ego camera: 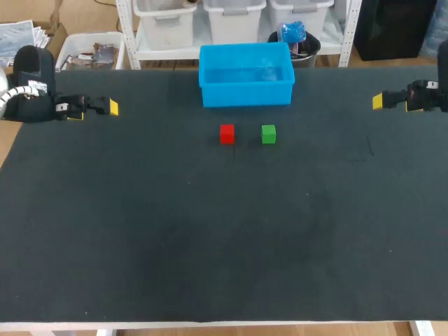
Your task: Use the left arm to pick the red cube and place it into the blue plastic box first, then use the right arm to grasp the green cube and put it into the same blue plastic box after the first action is fully finished.
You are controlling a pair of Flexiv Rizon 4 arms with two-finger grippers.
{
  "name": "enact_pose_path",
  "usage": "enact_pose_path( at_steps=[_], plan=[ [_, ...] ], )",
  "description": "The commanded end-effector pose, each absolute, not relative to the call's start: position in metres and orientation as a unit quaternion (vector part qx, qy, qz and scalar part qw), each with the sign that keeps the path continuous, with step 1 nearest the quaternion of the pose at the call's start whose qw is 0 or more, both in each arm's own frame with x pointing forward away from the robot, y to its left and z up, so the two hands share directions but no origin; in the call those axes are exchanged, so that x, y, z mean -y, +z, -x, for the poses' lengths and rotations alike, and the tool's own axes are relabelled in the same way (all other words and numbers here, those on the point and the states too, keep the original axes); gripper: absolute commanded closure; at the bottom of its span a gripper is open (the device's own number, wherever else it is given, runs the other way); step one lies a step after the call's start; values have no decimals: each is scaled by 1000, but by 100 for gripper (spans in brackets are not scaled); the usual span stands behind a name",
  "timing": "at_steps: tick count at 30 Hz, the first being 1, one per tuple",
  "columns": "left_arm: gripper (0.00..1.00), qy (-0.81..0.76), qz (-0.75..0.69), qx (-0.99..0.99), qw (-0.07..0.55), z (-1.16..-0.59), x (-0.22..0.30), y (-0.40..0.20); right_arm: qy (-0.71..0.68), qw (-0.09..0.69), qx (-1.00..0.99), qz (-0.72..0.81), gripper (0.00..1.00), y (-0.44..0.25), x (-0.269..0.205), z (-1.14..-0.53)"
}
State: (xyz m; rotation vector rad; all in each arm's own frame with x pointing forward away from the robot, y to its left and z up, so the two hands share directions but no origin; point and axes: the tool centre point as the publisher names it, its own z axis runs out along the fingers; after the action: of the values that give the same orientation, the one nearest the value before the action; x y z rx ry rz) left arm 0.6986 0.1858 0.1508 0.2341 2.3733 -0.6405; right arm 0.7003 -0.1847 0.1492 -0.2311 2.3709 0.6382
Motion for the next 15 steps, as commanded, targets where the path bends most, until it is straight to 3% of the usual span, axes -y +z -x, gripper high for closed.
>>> enact_pose_path(
  at_steps=[1,15],
  plan=[
    [0,-245,-89,-907,330,-699,-186,150,244,331,-907,89,0,149,185,-700],
    [0,-51,-93,-965,239,-734,-87,150,244,331,-907,89,0,149,185,-700]
  ],
)
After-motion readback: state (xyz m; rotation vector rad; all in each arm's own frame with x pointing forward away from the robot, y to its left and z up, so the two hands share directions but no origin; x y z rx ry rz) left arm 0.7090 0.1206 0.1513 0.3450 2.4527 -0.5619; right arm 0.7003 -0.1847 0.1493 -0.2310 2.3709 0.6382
